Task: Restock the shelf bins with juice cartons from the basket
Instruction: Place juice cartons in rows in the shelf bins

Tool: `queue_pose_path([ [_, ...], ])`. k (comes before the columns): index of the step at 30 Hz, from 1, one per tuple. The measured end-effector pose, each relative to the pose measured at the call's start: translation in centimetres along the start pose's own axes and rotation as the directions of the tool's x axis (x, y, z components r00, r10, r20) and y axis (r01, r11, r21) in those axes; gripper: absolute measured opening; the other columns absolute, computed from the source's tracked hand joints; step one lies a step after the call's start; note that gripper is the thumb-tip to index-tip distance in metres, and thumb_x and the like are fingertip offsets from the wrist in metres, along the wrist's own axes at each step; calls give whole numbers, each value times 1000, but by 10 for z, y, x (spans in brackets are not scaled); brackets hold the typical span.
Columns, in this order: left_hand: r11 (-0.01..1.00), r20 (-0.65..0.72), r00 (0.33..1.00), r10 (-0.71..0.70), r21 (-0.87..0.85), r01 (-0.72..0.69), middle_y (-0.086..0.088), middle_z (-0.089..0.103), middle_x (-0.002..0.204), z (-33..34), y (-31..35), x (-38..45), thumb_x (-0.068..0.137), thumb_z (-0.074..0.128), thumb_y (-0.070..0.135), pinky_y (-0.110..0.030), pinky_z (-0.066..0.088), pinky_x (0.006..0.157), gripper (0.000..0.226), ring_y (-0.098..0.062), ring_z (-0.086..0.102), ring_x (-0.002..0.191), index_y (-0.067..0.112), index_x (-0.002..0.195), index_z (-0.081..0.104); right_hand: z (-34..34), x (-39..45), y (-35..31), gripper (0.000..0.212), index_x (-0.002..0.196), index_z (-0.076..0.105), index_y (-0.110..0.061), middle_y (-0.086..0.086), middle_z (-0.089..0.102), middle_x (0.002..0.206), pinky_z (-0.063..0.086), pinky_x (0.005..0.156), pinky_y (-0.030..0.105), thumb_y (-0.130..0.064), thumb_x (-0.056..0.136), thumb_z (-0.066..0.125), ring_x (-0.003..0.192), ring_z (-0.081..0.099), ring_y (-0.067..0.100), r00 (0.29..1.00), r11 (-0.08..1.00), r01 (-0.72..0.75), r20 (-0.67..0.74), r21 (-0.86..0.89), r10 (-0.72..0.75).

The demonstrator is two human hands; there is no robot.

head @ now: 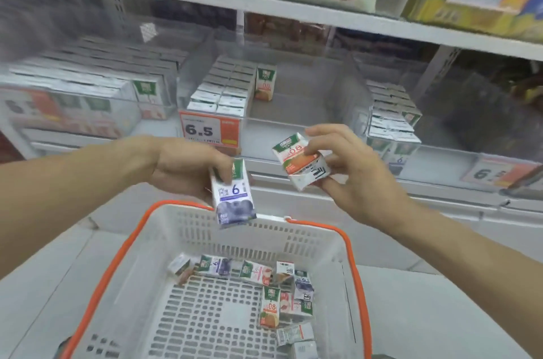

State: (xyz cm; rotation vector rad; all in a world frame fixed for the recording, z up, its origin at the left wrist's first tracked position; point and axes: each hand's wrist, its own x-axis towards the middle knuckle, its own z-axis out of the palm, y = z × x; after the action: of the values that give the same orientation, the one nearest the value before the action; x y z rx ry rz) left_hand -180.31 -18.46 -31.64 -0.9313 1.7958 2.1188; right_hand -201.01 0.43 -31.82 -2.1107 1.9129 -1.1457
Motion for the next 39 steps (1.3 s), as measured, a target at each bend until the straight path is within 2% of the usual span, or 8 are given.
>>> queue_pose_path([
  [5,937,-113,976,184,-282,-209,-15,75,95,43,36,-41,67,66,12,-43,49,96,27,-24,71,79,6,90,79,-6,18,-34,50,102,59,-29,-8,54,132,58,78,26,3,73,83,92,73,15,985,956,-72,-131,286,113],
  [9,858,-244,937,252,-391,-333,-18,71,117,53,24,-41,71,69,42,-49,48,103,52,-27,65,98,8,110,74,-10,29,-45,46,101,57,-20,-5,57,131,58,83,26,4,71,82,99,72,15,979,867,-64,-137,495,151],
  [17,925,-228,946,229,-253,-284,-18,73,109,30,12,-30,75,75,28,-40,52,87,35,-25,69,85,9,105,77,1,35,-31,66,119,56,-13,8,53,133,56,83,51,22,64,42,111,62,38,942,697,-312,305,646,140],
  [20,945,-278,924,262,-120,-304,-20,73,107,23,9,-25,72,84,20,-37,52,83,44,-30,69,90,6,111,70,2,48,-26,61,126,53,-26,3,56,129,57,81,39,-4,76,79,103,67,33,872,646,-489,347,586,346],
  [23,947,-328,897,297,-21,-321,-18,75,97,19,10,-19,76,79,17,-30,55,69,28,-26,71,79,11,102,70,8,62,-18,50,121,61,-28,-6,66,109,58,83,36,-42,75,75,90,68,17,858,819,-495,309,289,410],
  [32,901,-453,795,404,47,-431,-4,73,83,6,14,-10,56,79,44,-21,51,64,59,-14,67,72,10,102,67,-6,103,-6,36,106,59,-3,20,68,105,60,64,33,-19,78,74,71,73,24,896,780,-440,158,445,415],
  [35,896,-467,805,367,-54,-440,-10,68,77,3,14,-5,62,74,44,-21,52,57,54,-18,62,64,5,98,65,-11,136,11,38,116,53,6,27,63,113,63,64,36,-9,87,71,72,74,29,855,738,-432,-25,519,519],
  [39,879,-481,806,345,-134,-457,-13,69,76,-4,9,3,65,73,45,-24,54,58,49,-18,62,62,6,91,63,10,192,52,34,109,50,-3,27,64,114,63,63,38,-4,85,75,78,72,38,791,715,-576,47,397,611],
])
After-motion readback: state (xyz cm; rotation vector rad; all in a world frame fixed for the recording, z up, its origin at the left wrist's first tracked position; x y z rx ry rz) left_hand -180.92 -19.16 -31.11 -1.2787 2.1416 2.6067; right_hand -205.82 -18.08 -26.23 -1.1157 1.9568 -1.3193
